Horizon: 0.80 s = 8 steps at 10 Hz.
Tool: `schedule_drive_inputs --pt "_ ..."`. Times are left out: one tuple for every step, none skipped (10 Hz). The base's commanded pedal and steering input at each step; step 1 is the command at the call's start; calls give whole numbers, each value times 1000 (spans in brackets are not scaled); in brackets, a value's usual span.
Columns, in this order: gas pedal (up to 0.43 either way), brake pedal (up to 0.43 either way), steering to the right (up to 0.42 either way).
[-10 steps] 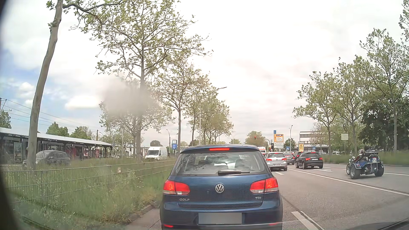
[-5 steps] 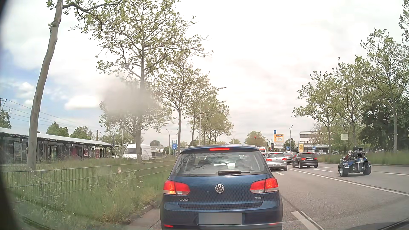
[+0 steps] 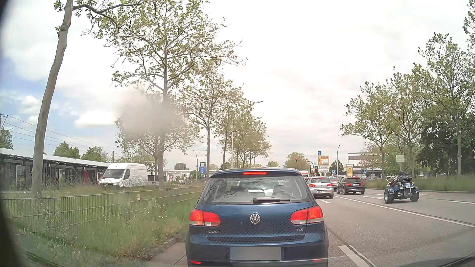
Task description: Follow the waypoints while adhering to traffic rules and regulations
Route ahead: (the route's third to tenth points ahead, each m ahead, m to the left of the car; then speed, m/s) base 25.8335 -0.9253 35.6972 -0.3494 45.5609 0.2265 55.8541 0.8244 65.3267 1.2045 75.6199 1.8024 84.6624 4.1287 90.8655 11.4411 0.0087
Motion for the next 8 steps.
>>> schedule_drive_inputs --pt "0 244 -4" --pt "0 244 -3" --pt "0 244 -3" --pt "0 244 -3" --pt "0 244 -3" --pt "0 244 -4" --pt "0 244 -3" --pt "0 244 -3"
